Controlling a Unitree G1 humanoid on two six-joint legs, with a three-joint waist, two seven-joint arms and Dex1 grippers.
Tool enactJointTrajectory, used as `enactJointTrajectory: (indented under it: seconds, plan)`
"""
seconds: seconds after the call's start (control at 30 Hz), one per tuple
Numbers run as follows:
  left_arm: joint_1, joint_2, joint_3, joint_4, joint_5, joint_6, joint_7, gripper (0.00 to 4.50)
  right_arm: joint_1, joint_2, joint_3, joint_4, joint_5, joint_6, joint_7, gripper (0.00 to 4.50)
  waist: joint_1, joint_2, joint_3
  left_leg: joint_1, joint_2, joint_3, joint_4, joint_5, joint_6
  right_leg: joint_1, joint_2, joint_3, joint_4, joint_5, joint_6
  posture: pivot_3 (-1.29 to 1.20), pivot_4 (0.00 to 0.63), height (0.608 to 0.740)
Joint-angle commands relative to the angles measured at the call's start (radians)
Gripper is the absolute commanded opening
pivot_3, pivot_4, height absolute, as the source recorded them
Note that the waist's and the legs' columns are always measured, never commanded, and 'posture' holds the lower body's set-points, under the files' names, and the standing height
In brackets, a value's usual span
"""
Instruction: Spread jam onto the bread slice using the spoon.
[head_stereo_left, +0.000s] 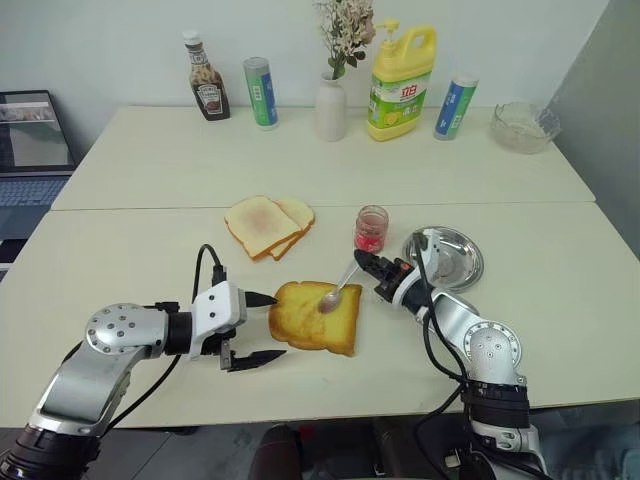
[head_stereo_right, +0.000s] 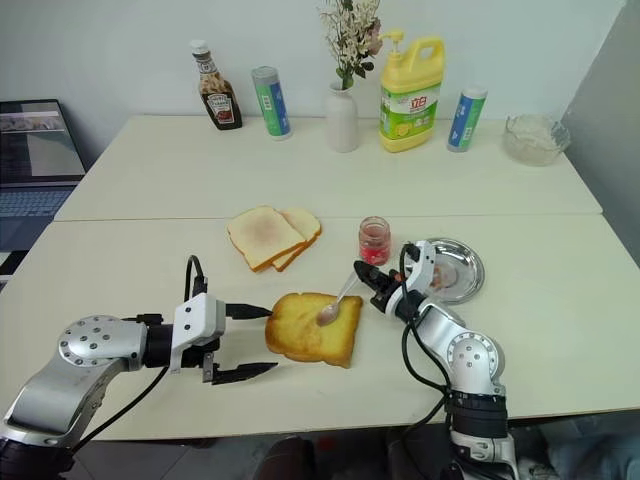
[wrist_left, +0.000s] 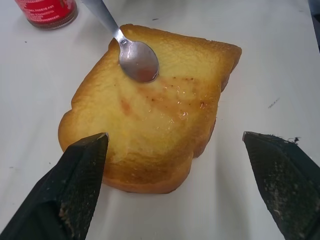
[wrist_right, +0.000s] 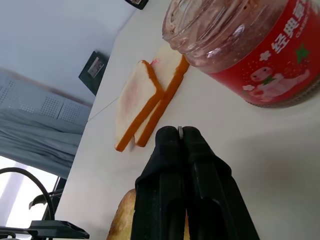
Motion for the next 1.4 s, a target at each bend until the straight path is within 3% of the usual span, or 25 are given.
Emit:
enactJointTrajectory:
  seconds: [0.03, 0.37, 0.6, 0.83, 1.17, 1.4]
  plan:
    - [-0.013, -0.004, -0.003, -0.024, -0.011, -0.012, 0.003, 4.5, 0.02, -0.032, -0.008, -0.06, -0.002, 0.003, 0.003, 0.01, 0.0, 0.0, 0.0, 0.0, 0.0, 0.0, 0.0, 0.0, 0.0, 0.0, 0.0, 0.0, 0.0, 0.0, 0.0, 0.0, 0.15, 0.74]
    - [-0.02, -0.009, -0.006, -0.024, -0.015, -0.008, 0.003, 4.5, 0.01, -0.055, -0.052, -0.174, 0.163, 0.068, -0.057, 0.01, 0.001, 0.0, 0.0, 0.0, 0.0, 0.0, 0.0, 0.0, 0.0, 0.0, 0.0, 0.0, 0.0, 0.0, 0.0, 0.0, 0.15, 0.74]
    - [-0.037, -0.012, -0.014, -0.015, -0.015, -0.006, 0.005, 4.5, -0.025, 0.024, 0.021, -0.062, 0.039, -0.029, -0.078, 0.01, 0.0, 0.0, 0.0, 0.0, 0.0, 0.0, 0.0, 0.0, 0.0, 0.0, 0.0, 0.0, 0.0, 0.0, 0.0, 0.0, 0.15, 0.74]
    - [-0.027, -0.01, -0.006, -0.006, -0.015, -0.017, 0.002, 4.5, -0.03, 0.09, 0.062, -0.043, 0.009, -0.025, -0.078, 0.01, 0.0, 0.0, 0.0, 0.0, 0.0, 0.0, 0.0, 0.0, 0.0, 0.0, 0.0, 0.0, 0.0, 0.0, 0.0, 0.0, 0.15, 0.74]
    - [-0.045, -0.027, -0.014, -0.017, -0.037, 0.011, 0.0, 4.5, 0.071, -0.028, 0.02, -0.167, 0.144, 0.148, -0.078, 0.01, 0.001, 0.0, 0.0, 0.0, 0.0, 0.0, 0.0, 0.0, 0.0, 0.0, 0.0, 0.0, 0.0, 0.0, 0.0, 0.0, 0.15, 0.74]
    - [-0.088, -0.02, -0.035, -0.046, -0.077, 0.069, -0.031, 4.5, 0.052, -0.056, -0.043, -0.254, 0.256, 0.123, -0.127, 0.01, 0.001, 0.0, 0.0, 0.0, 0.0, 0.0, 0.0, 0.0, 0.0, 0.0, 0.0, 0.0, 0.0, -0.002, 0.004, 0.0, 0.15, 0.74]
